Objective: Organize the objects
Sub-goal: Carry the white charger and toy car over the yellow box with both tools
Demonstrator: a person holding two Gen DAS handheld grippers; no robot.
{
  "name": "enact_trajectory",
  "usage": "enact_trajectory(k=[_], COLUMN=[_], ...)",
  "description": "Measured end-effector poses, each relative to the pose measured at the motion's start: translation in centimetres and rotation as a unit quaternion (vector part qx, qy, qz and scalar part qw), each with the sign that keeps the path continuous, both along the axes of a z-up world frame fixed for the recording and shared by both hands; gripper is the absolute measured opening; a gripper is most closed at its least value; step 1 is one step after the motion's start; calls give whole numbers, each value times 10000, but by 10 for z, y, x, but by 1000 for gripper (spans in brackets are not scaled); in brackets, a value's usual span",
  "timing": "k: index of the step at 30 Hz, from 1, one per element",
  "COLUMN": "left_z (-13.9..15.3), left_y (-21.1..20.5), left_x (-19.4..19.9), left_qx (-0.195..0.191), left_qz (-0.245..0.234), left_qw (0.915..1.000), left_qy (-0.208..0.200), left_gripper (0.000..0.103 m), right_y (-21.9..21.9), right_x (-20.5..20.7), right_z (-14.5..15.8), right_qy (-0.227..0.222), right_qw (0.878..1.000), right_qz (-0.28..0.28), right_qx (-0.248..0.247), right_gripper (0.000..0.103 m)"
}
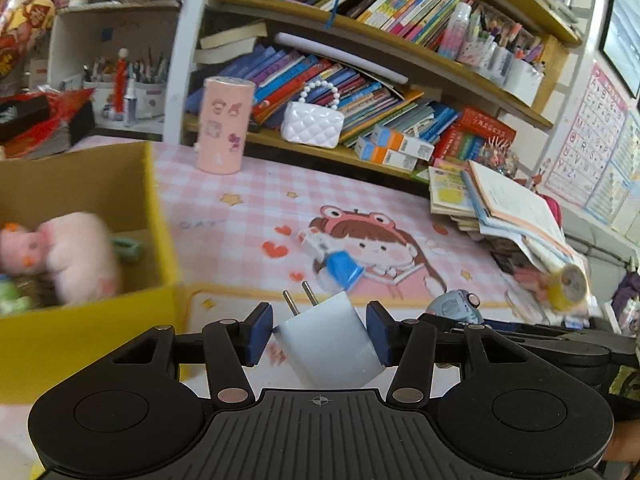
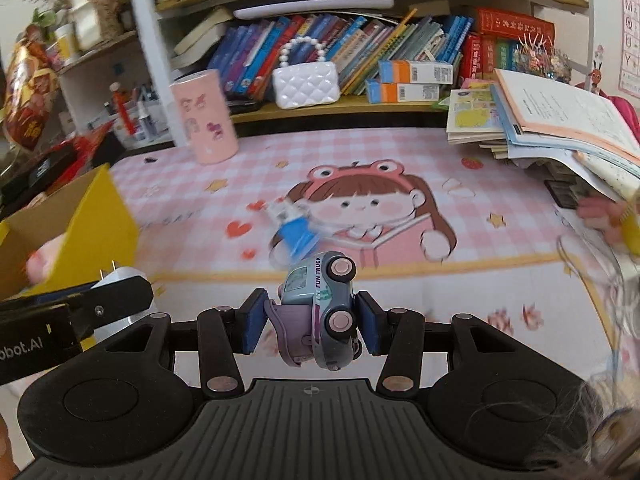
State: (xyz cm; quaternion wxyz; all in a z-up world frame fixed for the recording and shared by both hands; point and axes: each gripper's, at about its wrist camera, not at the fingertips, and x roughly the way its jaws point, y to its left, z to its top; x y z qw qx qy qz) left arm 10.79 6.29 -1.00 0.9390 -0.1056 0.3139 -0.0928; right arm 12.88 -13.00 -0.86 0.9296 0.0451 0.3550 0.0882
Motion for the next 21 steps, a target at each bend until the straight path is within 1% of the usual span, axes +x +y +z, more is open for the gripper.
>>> enact_trajectory(k=[5,11,17,21], left_z=[3,5,4,5], left_y=[32,70,98,116], left_x=[-48,-97,-131,-148], left_qx=[176,345,470,473], left_qz=[160,485,753,879], left_qw=[9997,9982,9960,9950], left_qy=[64,94,89,49], left_gripper=[50,50,50,50], right_y=[33,75,109,127], right_x=[-48,-89,-119,-134], right_z=[8,12,10,8], right_qy=[-83,-91,-60,-48], right_qw=[9996,9977,9950,9934], right_qz=[256,659,989,1135], right_qx=[-75,-87,-113,-135], right_gripper=[44,44,44,44])
